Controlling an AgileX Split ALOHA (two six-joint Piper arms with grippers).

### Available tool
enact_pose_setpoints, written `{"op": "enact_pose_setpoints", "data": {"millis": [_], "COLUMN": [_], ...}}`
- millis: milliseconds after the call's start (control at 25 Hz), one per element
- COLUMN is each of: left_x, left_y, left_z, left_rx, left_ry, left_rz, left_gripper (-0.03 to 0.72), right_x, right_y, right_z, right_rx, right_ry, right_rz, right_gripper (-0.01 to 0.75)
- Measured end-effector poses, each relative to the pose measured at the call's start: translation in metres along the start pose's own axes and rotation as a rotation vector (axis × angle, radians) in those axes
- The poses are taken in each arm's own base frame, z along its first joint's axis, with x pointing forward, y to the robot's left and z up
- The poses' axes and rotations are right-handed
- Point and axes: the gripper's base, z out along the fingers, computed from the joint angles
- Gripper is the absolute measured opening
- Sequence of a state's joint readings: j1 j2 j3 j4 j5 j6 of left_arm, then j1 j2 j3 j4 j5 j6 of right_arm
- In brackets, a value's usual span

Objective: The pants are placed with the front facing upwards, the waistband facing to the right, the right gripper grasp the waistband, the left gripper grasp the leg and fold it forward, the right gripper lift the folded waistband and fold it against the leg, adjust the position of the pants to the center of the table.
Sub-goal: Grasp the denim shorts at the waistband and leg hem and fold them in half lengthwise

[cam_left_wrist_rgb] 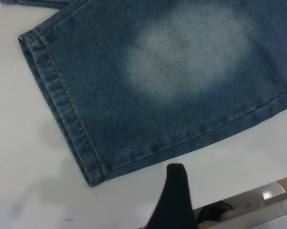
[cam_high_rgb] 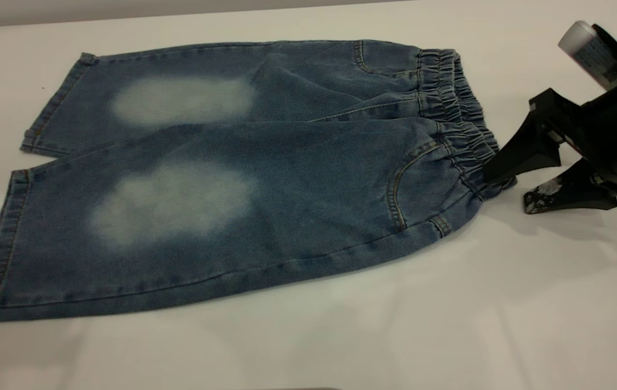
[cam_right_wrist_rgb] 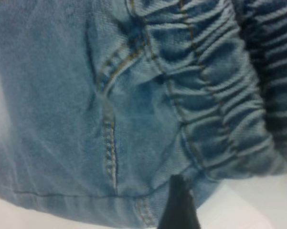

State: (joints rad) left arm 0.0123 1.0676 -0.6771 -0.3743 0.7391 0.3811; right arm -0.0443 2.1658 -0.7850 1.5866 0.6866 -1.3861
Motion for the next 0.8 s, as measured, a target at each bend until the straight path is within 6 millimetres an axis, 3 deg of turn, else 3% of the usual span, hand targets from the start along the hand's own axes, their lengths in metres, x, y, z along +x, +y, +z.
{"op": "enact_pose_setpoints", "data": {"millis": [480,800], "left_x": [0.002,0.003], "left_y": [-0.001,-0.001], "left_z": [0.0,0.0], "left_rx": [0.01,0.011], "left_ry": [0.026,0.028], "left_rz": [-0.001,0.0], "left_gripper": [0.566,0.566], "right_x": [-0.008,0.003], "right_y": [-0.002,0.008], "right_z": [0.007,0.01], "right_rx": [-0.048,-0.212], "right_ry": [-0.116,-0.023], "right_rz": [-0.11,-0.104], "right_gripper": [0.475,0.475]}}
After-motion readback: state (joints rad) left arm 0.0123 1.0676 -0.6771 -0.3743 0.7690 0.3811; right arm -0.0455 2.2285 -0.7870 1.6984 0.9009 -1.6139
